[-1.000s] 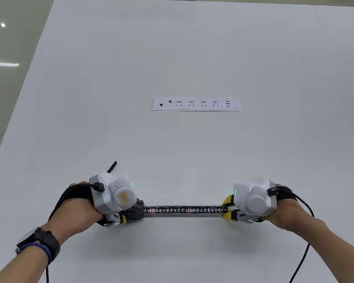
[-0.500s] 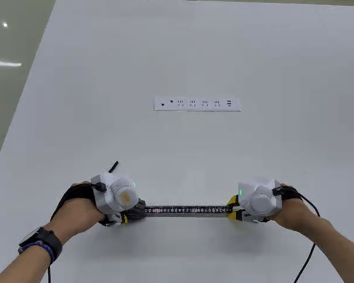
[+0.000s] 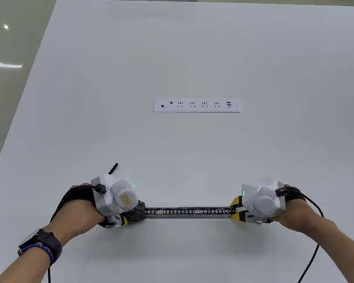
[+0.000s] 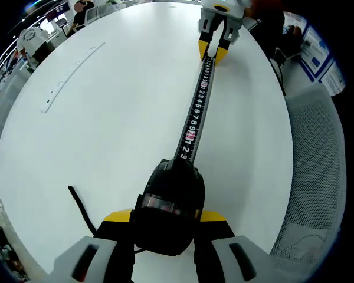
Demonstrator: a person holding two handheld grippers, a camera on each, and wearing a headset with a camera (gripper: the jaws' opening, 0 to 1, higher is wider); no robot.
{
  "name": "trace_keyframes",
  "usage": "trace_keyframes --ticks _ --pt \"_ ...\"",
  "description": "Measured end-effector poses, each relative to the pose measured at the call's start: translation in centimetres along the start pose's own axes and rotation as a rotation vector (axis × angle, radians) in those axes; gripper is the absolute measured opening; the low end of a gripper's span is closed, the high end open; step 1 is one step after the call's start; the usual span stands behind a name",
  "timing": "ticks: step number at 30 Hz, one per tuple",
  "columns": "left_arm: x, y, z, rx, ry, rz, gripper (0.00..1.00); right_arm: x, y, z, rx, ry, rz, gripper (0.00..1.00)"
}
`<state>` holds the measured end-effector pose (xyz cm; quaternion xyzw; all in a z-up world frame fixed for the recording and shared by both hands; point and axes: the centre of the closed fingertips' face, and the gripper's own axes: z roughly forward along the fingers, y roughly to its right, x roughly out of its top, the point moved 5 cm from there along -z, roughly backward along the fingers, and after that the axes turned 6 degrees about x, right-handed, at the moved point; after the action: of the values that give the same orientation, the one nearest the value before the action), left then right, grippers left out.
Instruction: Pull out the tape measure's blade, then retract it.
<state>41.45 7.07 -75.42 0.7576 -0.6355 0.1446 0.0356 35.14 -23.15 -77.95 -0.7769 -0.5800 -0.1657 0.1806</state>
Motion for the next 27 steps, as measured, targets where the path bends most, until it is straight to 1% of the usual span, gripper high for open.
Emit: trace_keyframes --ticks 27 --pt "0.0 0.0 0.0 0.0 -0.006 0.003 0.35 -1.2 0.0 -0.7 0.003 -0.008 0.012 0.13"
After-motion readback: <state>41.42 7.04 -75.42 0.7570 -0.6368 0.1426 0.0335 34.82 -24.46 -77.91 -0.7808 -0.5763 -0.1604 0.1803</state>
